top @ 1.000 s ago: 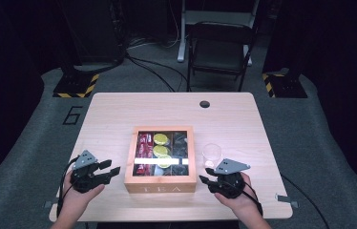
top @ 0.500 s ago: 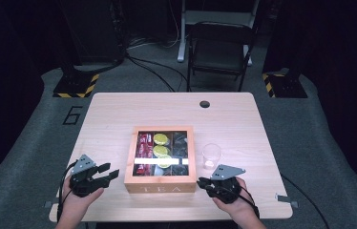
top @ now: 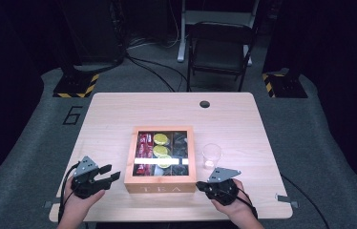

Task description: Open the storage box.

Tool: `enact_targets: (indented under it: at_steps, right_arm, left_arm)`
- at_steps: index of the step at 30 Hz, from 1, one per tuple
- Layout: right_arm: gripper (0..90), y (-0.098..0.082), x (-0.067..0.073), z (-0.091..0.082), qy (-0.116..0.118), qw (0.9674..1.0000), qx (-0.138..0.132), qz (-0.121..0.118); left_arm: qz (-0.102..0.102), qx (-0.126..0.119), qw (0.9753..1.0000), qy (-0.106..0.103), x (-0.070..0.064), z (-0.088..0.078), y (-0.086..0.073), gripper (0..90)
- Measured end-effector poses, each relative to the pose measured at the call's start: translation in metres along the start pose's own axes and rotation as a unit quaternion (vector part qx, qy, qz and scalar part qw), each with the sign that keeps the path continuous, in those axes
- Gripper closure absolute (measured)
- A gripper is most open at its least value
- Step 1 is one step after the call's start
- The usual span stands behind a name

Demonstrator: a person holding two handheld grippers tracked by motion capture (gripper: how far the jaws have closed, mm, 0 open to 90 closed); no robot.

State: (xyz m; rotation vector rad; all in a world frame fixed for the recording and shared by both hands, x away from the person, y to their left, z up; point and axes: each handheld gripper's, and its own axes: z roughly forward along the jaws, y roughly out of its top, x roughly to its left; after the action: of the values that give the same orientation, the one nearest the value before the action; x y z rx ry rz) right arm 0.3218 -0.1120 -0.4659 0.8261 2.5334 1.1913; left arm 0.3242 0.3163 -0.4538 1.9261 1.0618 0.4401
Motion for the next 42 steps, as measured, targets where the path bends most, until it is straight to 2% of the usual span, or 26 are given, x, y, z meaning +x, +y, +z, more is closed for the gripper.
enact_targets:
  at_steps: [6,7,9,21,27,39,40,42]
  right_arm:
    - [87.6,0.0,0.001,0.003,-0.001,1.0,0.0,0.004]
    - [87.5,0.0,0.0,0.002,-0.001,1.0,0.004,-0.004]
    - [87.5,0.0,0.0,0.003,-0.001,1.0,0.004,-0.006]
    - [87.5,0.0,0.001,0.003,-0.003,0.9999,-0.002,0.01]
    - [87.5,0.004,-0.001,-0.002,0.007,0.9999,-0.003,0.01]
    - [87.7,0.014,-0.002,-0.007,0.007,0.9998,-0.012,0.016]
    - [87.6,0.014,-0.001,-0.008,0.007,0.9996,-0.015,0.023]
    - [87.6,0.016,-0.003,-0.009,0.009,0.9997,-0.015,0.018]
  left_arm:
    - [-0.002,-0.003,1.0,0.0,-0.001,0.001,-0.002,50.6]
    - [-0.002,-0.003,1.0,0.0,-0.001,0.001,-0.002,50.7]
    - [0.003,0.002,1.0,-0.005,-0.001,0.0,-0.002,50.8]
    - [0.007,0.003,0.9999,-0.007,-0.002,0.0,-0.001,51.0]
    - [0.01,-0.002,0.9999,-0.005,-0.003,0.0,-0.001,51.4]
    - [0.021,0.006,0.9997,-0.013,-0.007,-0.001,-0.002,52.0]
    - [0.02,0.005,0.9997,-0.014,-0.007,-0.001,-0.002,52.0]
    - [0.022,0.007,0.9996,-0.015,-0.008,-0.001,-0.002,52.0]
